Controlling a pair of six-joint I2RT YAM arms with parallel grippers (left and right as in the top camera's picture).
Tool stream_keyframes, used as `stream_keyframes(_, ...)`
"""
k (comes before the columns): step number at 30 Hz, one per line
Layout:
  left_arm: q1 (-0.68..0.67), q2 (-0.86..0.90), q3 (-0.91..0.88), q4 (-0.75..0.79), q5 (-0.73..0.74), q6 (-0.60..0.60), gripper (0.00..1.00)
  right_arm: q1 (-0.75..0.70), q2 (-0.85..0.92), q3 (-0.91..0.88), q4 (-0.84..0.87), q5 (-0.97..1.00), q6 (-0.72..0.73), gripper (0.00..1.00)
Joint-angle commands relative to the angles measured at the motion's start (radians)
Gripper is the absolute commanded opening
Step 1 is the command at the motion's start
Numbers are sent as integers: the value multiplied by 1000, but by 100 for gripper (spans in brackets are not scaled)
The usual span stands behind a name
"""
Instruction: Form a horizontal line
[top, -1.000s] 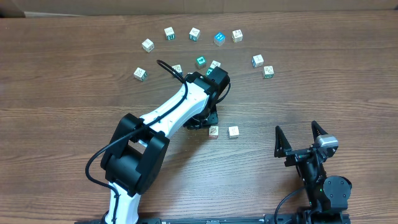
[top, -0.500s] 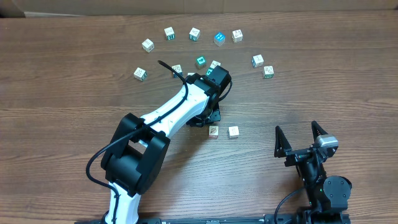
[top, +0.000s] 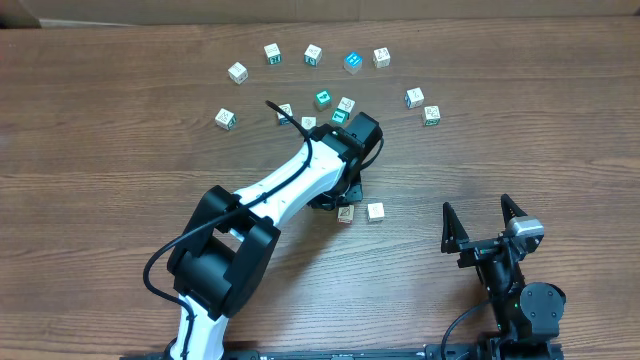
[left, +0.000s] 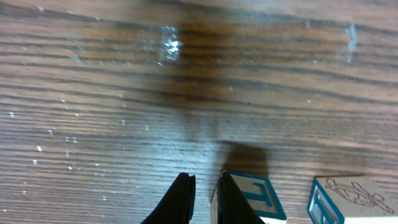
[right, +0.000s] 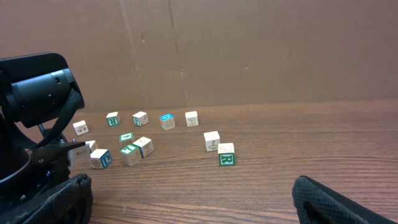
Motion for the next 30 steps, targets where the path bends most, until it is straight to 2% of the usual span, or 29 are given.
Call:
stream_keyframes(1, -5, 4, -10, -8, 8, 19, 11, 5, -10, -11, 5, -6, 6, 100)
stream_keyframes(7, -5, 4, -10, -21, 8, 18, 9, 5, -10, -11, 5, -6, 6, 100)
stream_keyframes(16, -5, 4, -10, -61, 0, 19, 14, 5, -10, -11, 6, -6, 6, 100)
stream_keyframes(23, -11, 4, -10, -68, 9, 34, 7, 5, -10, -11, 5, -6, 6, 100)
stream_keyframes(30, -13, 4, -10, -68, 42, 65, 7, 5, -10, -11, 6, -6, 6, 100)
